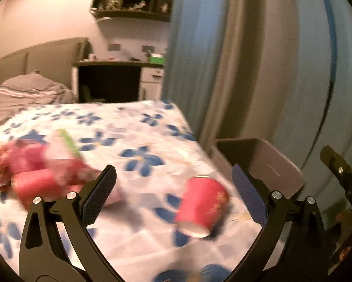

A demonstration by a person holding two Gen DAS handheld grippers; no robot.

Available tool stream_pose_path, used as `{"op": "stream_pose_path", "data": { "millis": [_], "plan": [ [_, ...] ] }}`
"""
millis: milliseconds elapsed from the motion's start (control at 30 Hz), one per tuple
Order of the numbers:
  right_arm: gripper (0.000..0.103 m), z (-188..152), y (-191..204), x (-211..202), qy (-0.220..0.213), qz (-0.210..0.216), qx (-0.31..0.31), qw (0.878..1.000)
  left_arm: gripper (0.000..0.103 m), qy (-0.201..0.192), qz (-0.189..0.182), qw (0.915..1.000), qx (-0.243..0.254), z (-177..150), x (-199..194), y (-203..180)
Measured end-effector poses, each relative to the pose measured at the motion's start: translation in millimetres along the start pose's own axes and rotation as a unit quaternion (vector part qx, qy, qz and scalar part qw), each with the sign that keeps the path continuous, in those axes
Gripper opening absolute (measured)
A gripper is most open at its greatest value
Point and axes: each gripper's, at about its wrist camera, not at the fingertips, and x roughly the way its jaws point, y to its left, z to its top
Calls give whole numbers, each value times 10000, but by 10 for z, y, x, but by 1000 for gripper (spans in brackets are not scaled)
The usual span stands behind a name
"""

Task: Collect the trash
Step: 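Move both tools back toward the red cups on the bed, then grasp the clear plastic bag with the left gripper while the right gripper grasps a red cup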

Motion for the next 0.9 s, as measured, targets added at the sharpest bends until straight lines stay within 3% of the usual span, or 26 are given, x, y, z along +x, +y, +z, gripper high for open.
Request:
{"op": "stream_pose_path", "data": {
  "millis": [267, 400, 667, 900],
  "plan": [
    [97, -343, 496, 15, 399, 282, -378, 9981, 97, -237, 843, 9959, -223, -133, -487, 713],
    [97, -462, 750, 57, 623, 400, -532, 9958, 97, -317, 1086, 9929, -353, -180, -675, 964],
    [97, -570, 1022, 142, 837, 334, -739, 9932, 97, -384, 1196, 9904, -574, -210, -838, 1254],
    [97, -632, 1056, 258, 1091, 272, -634, 9916, 97, -303, 1113, 9916, -583, -269, -769, 1268]
  ]
}}
